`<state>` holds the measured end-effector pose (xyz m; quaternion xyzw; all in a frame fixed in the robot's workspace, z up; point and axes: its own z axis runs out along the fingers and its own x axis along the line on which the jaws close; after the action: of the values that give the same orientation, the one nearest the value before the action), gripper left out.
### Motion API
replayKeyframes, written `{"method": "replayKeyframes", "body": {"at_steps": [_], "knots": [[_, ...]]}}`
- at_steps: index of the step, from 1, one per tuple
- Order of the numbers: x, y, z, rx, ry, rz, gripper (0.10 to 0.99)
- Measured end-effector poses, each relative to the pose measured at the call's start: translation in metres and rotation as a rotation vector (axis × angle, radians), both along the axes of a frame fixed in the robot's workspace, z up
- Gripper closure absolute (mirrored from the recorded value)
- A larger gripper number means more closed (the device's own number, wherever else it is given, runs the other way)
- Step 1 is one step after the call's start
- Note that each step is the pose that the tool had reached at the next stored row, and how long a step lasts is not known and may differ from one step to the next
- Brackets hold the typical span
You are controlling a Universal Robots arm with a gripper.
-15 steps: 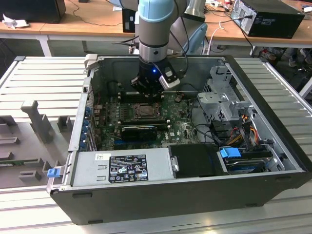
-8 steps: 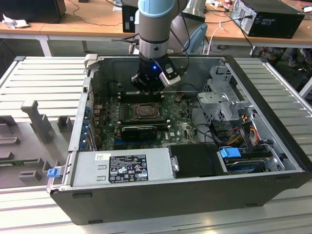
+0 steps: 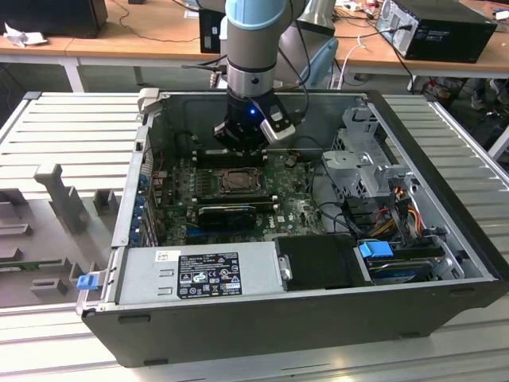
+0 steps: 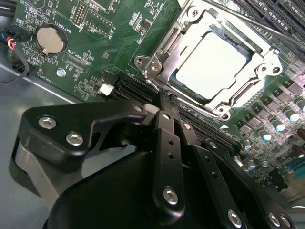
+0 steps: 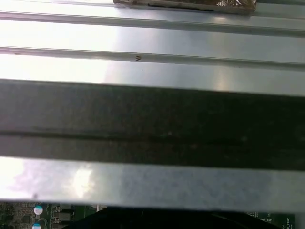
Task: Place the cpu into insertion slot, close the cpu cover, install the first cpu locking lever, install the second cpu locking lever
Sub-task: 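Install the first cpu locking lever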
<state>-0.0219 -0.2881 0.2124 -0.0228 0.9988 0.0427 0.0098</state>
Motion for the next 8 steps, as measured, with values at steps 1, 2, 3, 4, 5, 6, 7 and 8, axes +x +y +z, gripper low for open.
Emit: {"method": "replayKeyframes", "body": {"at_steps": [1,2,3,4,5,6,7,8], "knots": [[0.0,-0.0003,0.0,0.0,0.0,0.0,0.98],[0.0,-0.0008,0.0,0.0,0.0,0.0,0.98],[0.0,-0.0011,0.0,0.0,0.0,0.0,0.98],[0.0,-0.0016,0.0,0.0,0.0,0.0,0.98],[0.0,-0.0021,0.0,0.0,0.0,0.0,0.98],[0.0,-0.0025,0.0,0.0,0.0,0.0,0.98],[0.0,-0.0028,0.0,0.0,0.0,0.0,0.98],[0.0,-0.0034,0.0,0.0,0.0,0.0,0.98]]}}
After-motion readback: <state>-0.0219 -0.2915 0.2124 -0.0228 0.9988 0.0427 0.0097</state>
